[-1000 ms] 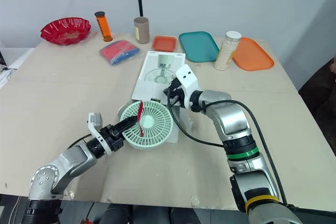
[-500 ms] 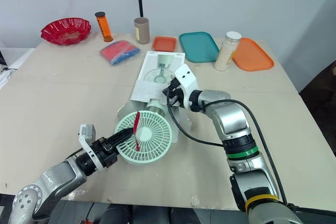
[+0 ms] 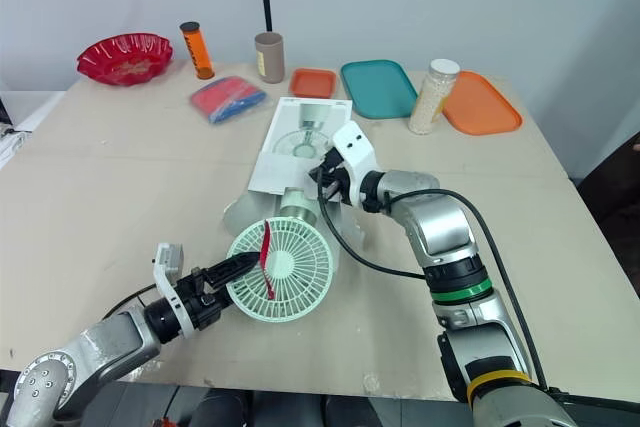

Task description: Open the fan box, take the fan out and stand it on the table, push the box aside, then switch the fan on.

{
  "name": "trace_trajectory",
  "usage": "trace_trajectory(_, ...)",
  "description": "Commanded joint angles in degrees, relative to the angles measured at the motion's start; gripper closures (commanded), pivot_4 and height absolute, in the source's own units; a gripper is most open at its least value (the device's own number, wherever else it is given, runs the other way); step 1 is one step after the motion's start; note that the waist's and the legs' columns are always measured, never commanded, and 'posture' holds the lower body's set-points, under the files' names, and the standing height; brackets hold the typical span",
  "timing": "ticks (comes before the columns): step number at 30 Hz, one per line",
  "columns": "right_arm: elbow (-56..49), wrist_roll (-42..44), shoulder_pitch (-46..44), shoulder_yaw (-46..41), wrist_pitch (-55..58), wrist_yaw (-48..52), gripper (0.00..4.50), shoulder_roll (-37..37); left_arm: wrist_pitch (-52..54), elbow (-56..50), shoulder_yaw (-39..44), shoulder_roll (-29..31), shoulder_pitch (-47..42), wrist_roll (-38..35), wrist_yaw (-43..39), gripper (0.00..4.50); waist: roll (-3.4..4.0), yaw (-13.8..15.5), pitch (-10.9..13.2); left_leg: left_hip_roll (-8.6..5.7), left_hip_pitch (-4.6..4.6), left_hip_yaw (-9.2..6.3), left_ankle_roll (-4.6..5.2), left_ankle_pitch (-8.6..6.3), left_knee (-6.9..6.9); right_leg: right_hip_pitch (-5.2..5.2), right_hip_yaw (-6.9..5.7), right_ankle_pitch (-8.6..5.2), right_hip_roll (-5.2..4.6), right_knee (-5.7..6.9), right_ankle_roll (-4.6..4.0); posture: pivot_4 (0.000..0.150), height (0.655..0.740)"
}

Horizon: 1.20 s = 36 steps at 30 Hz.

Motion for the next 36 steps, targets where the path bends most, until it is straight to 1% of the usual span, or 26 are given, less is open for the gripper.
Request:
trace_trajectory(1, 0.5, 0.4, 0.0, -0.1, 1.0, 0.2, 4.50, 0.3, 0.8, -1.0, 5.6, 3.4, -0.1, 1.0, -7.8, 0.03, -0.03, 0.0, 0.1, 0.00, -0.02, 0.00, 0.00, 0.00, 0.00, -0.02, 0.00, 0.00, 0.00, 0.00, 0.00, 0.150, 0.7389)
trace_trajectory(2, 0.4, 0.6, -0.2, -0.3, 1.1, 0.3, 4.50, 0.3, 1.1, -0.7, 6.7, 4.3, -0.2, 0.7, -9.7, 0.03, -0.01, 0.0, 0.1, 0.01, -0.02, 0.00, -0.02, 0.01, -0.01, -0.05, -0.02, 0.00, 0.00, 0.00, 0.00, 0.150, 0.7389)
trace_trajectory(5, -0.3, 1.6, -0.6, -1.1, 1.9, 0.8, 4.50, 0.5, 2.7, -0.9, 9.3, 7.7, 0.9, 3.9, -15.4, 0.03, -0.02, 0.0, 0.1, 0.00, -0.03, 0.03, -0.02, 0.01, -0.02, -0.08, 0.00, -0.01, -0.02, -0.01, 0.00, 0.150, 0.7389)
trace_trajectory(9, -1.7, 3.2, -1.0, -2.0, 2.4, 1.6, 4.50, 0.3, 4.9, 0.9, 13.5, 11.4, 3.9, 5.1, -22.2, 0.03, -0.01, -0.1, 0.1, 0.02, -0.13, 0.07, -0.02, 0.01, -0.09, -0.25, 0.02, -0.02, -0.02, -0.01, -0.02, 0.150, 0.7389)
trace_trajectory(10, -2.3, 3.8, -1.1, -2.3, 2.6, 1.9, 4.50, 0.2, 4.2, 0.3, 15.1, 13.4, 5.2, 11.4, -28.1, 0.03, 0.00, -0.1, 0.1, 0.04, -0.23, 0.08, -0.03, 0.01, -0.11, -0.43, 0.02, -0.02, -0.01, -0.01, -0.03, 0.150, 0.7389)
trace_trajectory(11, -2.7, 4.2, -1.1, -2.5, 2.8, 2.0, 4.50, 0.1, 3.6, -0.1, 16.1, 14.7, 6.1, 16.2, -32.6, 0.03, 0.02, -0.1, 0.2, 0.06, -0.33, 0.07, -0.05, 0.03, -0.11, -0.55, 0.00, 0.00, 0.01, -0.01, -0.05, 0.150, 0.7389)
trace_trajectory(12, -3.0, 4.5, -1.1, -2.7, 2.9, 2.1, 4.50, 0.0, 1.6, -1.0, 16.5, 16.4, 6.8, 22.7, -37.6, 0.03, 0.07, -0.1, 0.2, 0.07, -0.39, 0.07, -0.09, 0.06, -0.13, -0.72, 0.00, 0.03, 0.03, -0.01, -0.11, 0.150, 0.7389)
trace_trajectory(13, -3.4, 4.8, -0.9, -2.8, 3.0, 2.5, 4.50, -0.2, 0.4, -0.5, 17.7, 16.9, 6.5, 25.2, -41.5, 0.03, 0.12, 0.0, 0.2, 0.05, -0.43, 0.07, -0.10, 0.07, -0.14, -0.89, -0.01, 0.13, 0.02, -0.01, -0.28, 0.150, 0.7389)
trace_trajectory(14, -3.7, 4.9, -0.7, -2.8, 3.0, 2.9, 4.50, -0.6, -1.2, -0.4, 17.6, 17.9, 6.0, 29.2, -43.4, 0.03, 0.16, 0.0, 0.3, 0.04, -0.45, 0.08, -0.10, 0.09, -0.14, -0.91, -0.01, 0.19, 0.01, -0.01, -0.39, 0.150, 0.7389)
trace_trajectory(15, -4.0, 4.9, -0.4, -2.7, 2.9, 3.3, 4.50, -1.0, -6.0, -1.3, 17.0, 18.2, 5.3, 36.8, -45.8, 0.03, 0.14, 0.0, 0.3, 0.03, -0.49, 0.11, -0.09, 0.09, -0.13, -0.94, -0.01, 0.20, -0.03, -0.01, -0.40, 0.150, 0.7389)
trace_trajectory(17, -4.2, 4.9, 0.0, -2.6, 2.7, 3.8, 4.50, -1.6, -11.5, -2.0, 14.8, 19.0, 4.6, 48.0, -48.7, 0.03, 0.13, 0.1, 0.3, 0.01, -0.56, 0.11, -0.05, 0.12, -0.13, -1.00, -0.03, 0.20, -0.05, -0.02, -0.39, 0.150, 0.7389)
trace_trajectory(18, -4.1, 4.9, 0.2, -2.6, 2.5, 3.9, 4.50, -1.8, -15.8, -2.1, 13.0, 19.6, 4.5, 54.8, -51.0, 0.03, 0.11, 0.1, 0.3, 0.02, -0.57, 0.12, -0.05, 0.12, -0.13, -0.99, -0.03, 0.21, -0.07, -0.02, -0.40, 0.150, 0.7389)
trace_trajectory(20, -4.1, 4.8, 0.5, -2.7, 2.4, 4.0, 4.50, -2.2, -22.6, -1.2, 10.0, 20.1, 4.2, 64.8, -54.3, 0.03, 0.11, 0.0, 0.3, 0.03, -0.60, 0.14, -0.05, 0.12, -0.13, -0.98, -0.01, 0.22, -0.07, -0.03, -0.42, 0.150, 0.7389)
trace_trajectory(21, -4.0, 4.8, 0.6, -2.6, 2.3, 3.9, 4.50, -2.3, -32.7, 0.9, 7.4, 20.6, 3.7, 74.7, -56.5, 0.03, 0.12, 0.0, 0.3, 0.03, -0.63, 0.16, -0.04, 0.11, -0.15, -0.99, 0.00, 0.23, -0.07, -0.03, -0.43, 0.150, 0.7389)
trace_trajectory(23, -4.0, 4.8, 1.0, -2.6, 2.0, 3.7, 4.50, -2.5, -50.6, 6.8, 2.5, 22.0, 2.4, 91.7, -58.7, 0.03, 0.12, 0.0, 0.3, 0.04, -0.66, 0.17, -0.03, 0.12, -0.17, -0.96, -0.01, 0.25, -0.06, -0.03, -0.46, 0.150, 0.7389)
trace_trajectory(24, -4.0, 4.8, 1.1, -2.6, 1.8, 3.7, 4.50, -2.6, -57.1, 9.5, 1.0, 22.0, 1.6, 97.0, -59.4, 0.03, 0.12, 0.1, 0.3, 0.04, -0.65, 0.17, -0.02, 0.14, -0.18, -0.97, -0.02, 0.27, -0.05, -0.03, -0.51, 0.150, 0.7389)
trace_trajectory(26, -4.0, 4.9, 1.3, -2.6, 1.7, 3.6, 4.50, -2.6, -69.0, 15.8, 0.1, 21.1, -1.1, 102.8, -60.0, 0.03, 0.12, 0.1, 0.3, 0.06, -0.65, 0.22, 0.00, 0.17, -0.20, -0.96, 0.00, 0.32, -0.07, -0.03, -0.57, 0.150, 0.7389)
trace_trajectory(28, -4.0, 4.8, 1.6, -2.6, 1.4, 3.4, 4.50, -2.6, -79.3, 21.7, -0.6, 20.7, -3.8, 107.0, -59.9, 0.03, 0.09, 0.1, 0.3, 0.06, -0.67, 0.30, 0.06, 0.18, -0.20, -0.98, 0.00, 0.34, -0.16, -0.04, -0.54, 0.150, 0.7389)
trace_trajectory(29, -3.9, 4.6, 1.7, -2.6, 1.2, 3.0, 4.50, -2.6, -86.8, 25.7, -1.0, 20.8, -5.9, 110.5, -58.8, 0.03, 0.09, 0.0, 0.3, 0.08, -0.71, 0.31, 0.08, 0.18, -0.19, -1.00, -0.01, 0.35, -0.16, -0.04, -0.52, 0.150, 0.7389)
trace_trajectory(31, -4.0, 4.4, 2.0, -2.5, 1.1, 2.5, 4.50, -2.4, -97.4, 31.7, -1.1, 20.5, -9.3, 115.2, -56.6, 0.03, 0.10, 0.1, 0.3, 0.07, -0.70, 0.32, 0.12, 0.19, -0.19, -1.00, -0.03, 0.35, -0.17, -0.03, -0.52, 0.150, 0.7389)
trace_trajectory(32, -4.1, 4.4, 2.1, -2.5, 1.1, 2.3, 4.50, -2.4, -102.2, 34.0, -1.0, 20.0, -11.4, 117.7, -54.9, 0.03, 0.10, 0.1, 0.3, 0.09, -0.72, 0.31, 0.14, 0.20, -0.20, -1.02, -0.04, 0.37, -0.15, -0.03, -0.52, 0.150, 0.7389)
trace_trajectory(35, -4.6, 4.5, 2.4, -2.5, 1.4, 1.9, 4.50, -2.3, -112.0, 39.0, -0.6, 18.6, -16.1, 123.3, -50.7, 0.03, 0.09, 0.1, 0.3, 0.08, -0.75, 0.32, 0.16, 0.20, -0.19, -0.99, -0.04, 0.41, -0.17, -0.03, -0.46, 0.150, 0.7389)
trace_trajectory(36, -4.9, 4.6, 2.4, -2.6, 1.6, 1.7, 4.50, -2.3, -116.1, 40.7, 0.0, 17.8, -17.7, 126.9, -48.7, 0.03, 0.09, 0.1, 0.3, 0.07, -0.75, 0.33, 0.17, 0.19, -0.19, -0.97, -0.03, 0.43, -0.19, -0.03, -0.43, 0.150, 0.7389)
